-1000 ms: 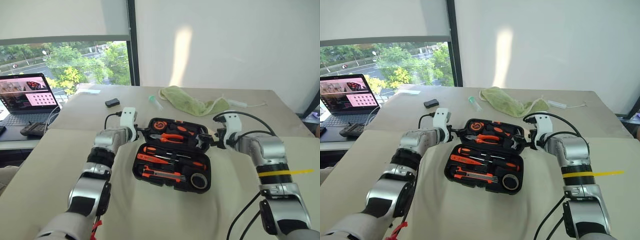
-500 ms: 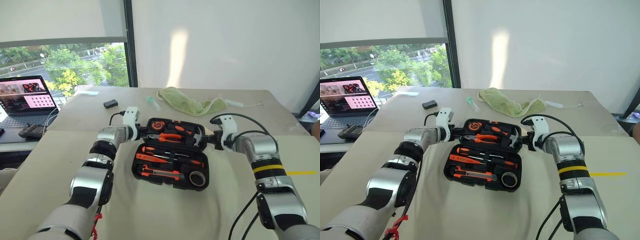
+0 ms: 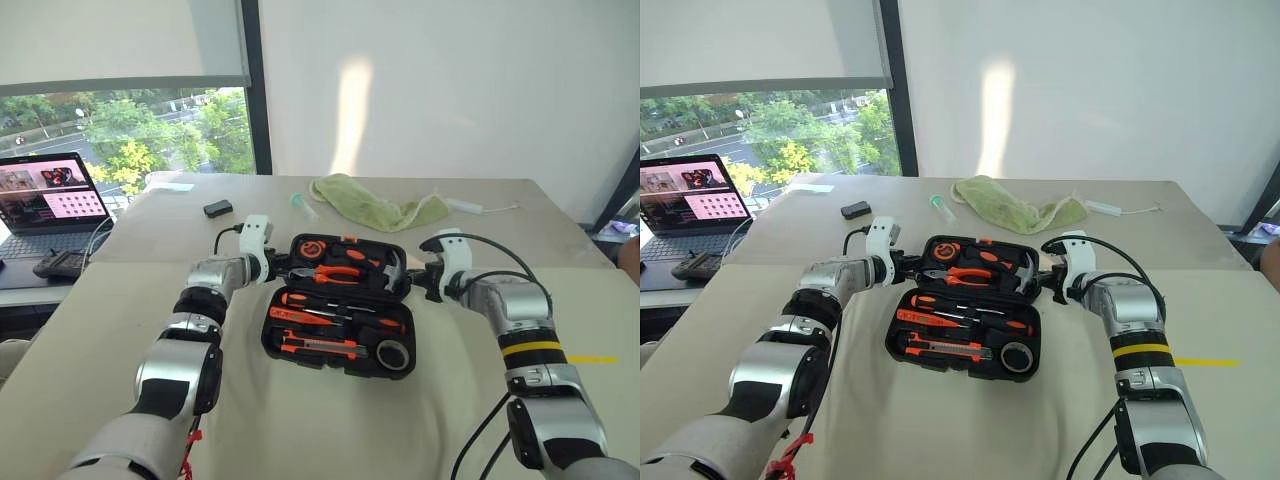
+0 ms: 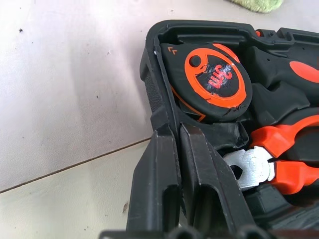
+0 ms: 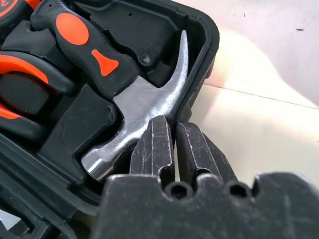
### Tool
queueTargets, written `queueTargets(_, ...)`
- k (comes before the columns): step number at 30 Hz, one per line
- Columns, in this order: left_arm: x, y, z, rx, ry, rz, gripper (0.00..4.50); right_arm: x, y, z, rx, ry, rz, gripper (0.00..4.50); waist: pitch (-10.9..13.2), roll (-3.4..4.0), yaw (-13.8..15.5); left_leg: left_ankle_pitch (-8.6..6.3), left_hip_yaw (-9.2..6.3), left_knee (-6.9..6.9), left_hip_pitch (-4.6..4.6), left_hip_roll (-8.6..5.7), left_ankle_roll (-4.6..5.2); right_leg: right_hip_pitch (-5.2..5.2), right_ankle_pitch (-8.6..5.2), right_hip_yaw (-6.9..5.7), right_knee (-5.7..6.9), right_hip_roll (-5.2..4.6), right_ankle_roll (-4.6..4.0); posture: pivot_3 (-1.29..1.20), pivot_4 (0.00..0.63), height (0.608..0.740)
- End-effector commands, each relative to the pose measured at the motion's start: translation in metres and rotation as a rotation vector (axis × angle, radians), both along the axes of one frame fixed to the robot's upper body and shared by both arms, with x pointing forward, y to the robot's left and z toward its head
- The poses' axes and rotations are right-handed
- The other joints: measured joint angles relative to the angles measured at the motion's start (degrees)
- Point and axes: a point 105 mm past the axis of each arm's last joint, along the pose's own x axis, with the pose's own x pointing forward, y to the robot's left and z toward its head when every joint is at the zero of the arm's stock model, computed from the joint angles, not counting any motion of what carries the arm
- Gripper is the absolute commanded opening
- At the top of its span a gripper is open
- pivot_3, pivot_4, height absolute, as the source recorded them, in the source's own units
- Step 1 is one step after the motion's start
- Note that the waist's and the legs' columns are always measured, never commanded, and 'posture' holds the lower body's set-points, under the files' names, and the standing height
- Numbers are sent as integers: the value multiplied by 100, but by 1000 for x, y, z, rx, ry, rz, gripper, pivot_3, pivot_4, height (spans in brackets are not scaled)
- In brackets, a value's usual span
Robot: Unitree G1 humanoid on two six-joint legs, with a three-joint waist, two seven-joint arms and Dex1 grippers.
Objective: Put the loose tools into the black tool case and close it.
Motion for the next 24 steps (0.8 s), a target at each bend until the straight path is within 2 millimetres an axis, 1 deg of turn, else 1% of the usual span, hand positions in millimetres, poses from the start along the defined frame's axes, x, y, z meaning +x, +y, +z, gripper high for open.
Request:
queueTargets(1, -4, -15, 14, -29, -73, -100, 0, -1, 13, 11, 7, -62, 55, 16, 0, 0, 0, 0, 0, 0, 0, 0, 0, -1, 0, 0, 0, 0, 0, 0, 150, 740)
queueTargets(6, -8, -12, 18, -79, -117, -135, 0, -4, 11, 6, -6, -55, 51, 16, 0, 0, 0, 0, 1, -1, -4, 0, 0, -4, 0, 0, -4, 1, 0, 0, 150, 740)
queueTargets(7, -11, -10, 19, -83, -124, -149, 0, -7, 12, 4, -4, -44, 72, 16, 0, 0, 0, 0, 1, -1, -6, 1, 0, -6, 0, -1, -5, 1, 0, 0, 150, 740)
queueTargets(9, -13, -7, 22, -103, -139, -152, 724, -8, 13, 4, -15, -51, 100, 0, 0, 0, 0, 0, 1, -1, -9, 1, 0, -8, 0, -1, -6, 1, 0, 0, 150, 740)
queueTargets(10, -14, -6, 24, -118, -143, -150, 1007, -9, 14, 5, -16, -55, 111, 419, 0, 0, 4, 0, 1, -1, -10, 1, 0, -9, 0, -1, -6, 2, 0, 0, 150, 740)
queueTargets(11, -14, -3, 27, -132, -148, -141, 1383, -10, 16, 8, -8, -64, 129, 841, 0, 0, 8, 0, 1, -1, -12, 1, 0, -10, 0, -2, -9, 3, 0, 0, 150, 740)
queueTargets(12, -15, -1, 29, -138, -152, -132, 1848, -9, 17, 11, -4, -76, 138, 1122, 0, 0, 5, 0, 0, -1, -16, 1, 0, -12, 0, -3, -10, 3, 0, 0, 150, 740)
queueTargets(15, -21, 9, 31, -129, -173, -120, 3022, -6, 9, 14, -83, -125, 122, 2114, 0, 0, -1, 0, 0, 1, -26, 0, 1, -20, 0, -1, -15, 3, 1, 0, 150, 740)
queueTargets(16, -25, 12, 32, -124, -188, -124, 3492, -7, 8, 15, -95, -144, 136, 2482, 0, 0, -4, 0, 0, 1, -25, 1, 0, -20, 0, -1, -14, 4, 1, 0, 150, 740)
queueTargets(17, -31, 17, 35, -117, -209, -133, 3846, -11, 9, 22, -80, -175, 167, 2816, 0, 0, -11, 0, 1, 1, -26, 1, 1, -21, 0, 0, -14, 4, 1, 0, 150, 740)
queueTargets(18, -38, 22, 37, -103, -228, -147, 4179, -18, 9, 28, -69, -205, 204, 2845, 0, 1, -16, 0, 1, 0, -25, 1, 0, -21, 0, 0, -14, 4, 1, 0, 150, 740)
queueTargets(19, -45, 25, 38, -80, -248, -166, 4179, -25, 8, 33, -79, -241, 248, 2845, 0, 1, -17, 0, 1, -1, -21, 6, 0, -20, 0, 3, -13, 6, 1, 0, 150, 740)
queueTargets(20, -56, 26, 41, -74, -274, -204, 4179, -37, 8, 39, -95, -287, 313, 2845, 0, 1, -14, 0, 1, -4, -21, 8, -1, -21, 0, 3, -13, 9, 1, 0, 150, 740)
queueTargets(21, -66, 28, 41, -59, -283, -248, 4179, -52, 11, 44, -94, -333, 396, 2845, 0, 1, -5, 0, 1, -7, -22, 11, -1, -24, 0, 4, -14, 9, 1, 0, 150, 740)
queueTargets(22, -77, 30, 40, -42, -284, -290, 4179, -71, 16, 52, -57, -387, 493, 2845, 0, 1, 14, 0, 0, -8, -22, 13, -2, -24, 0, 2, -14, 10, 1, 0, 150, 740)
queueTargets(23, -88, 30, 39, -24, -284, -333, 4179, -90, 18, 56, -32, -412, 582, 2845, 0, 1, 17, -1, -1, -8, -30, 17, -2, -25, 0, -2, -24, 11, 1, 0, 150, 740)
queueTargets(24, -98, 30, 38, -15, -277, -370, 4179, -105, 19, 58, -24, -425, 638, 2845, 1, 1, 40, -1, -2, -8, -29, 18, -2, -23, 0, -2, -24, 12, 1, 0, 150, 740)
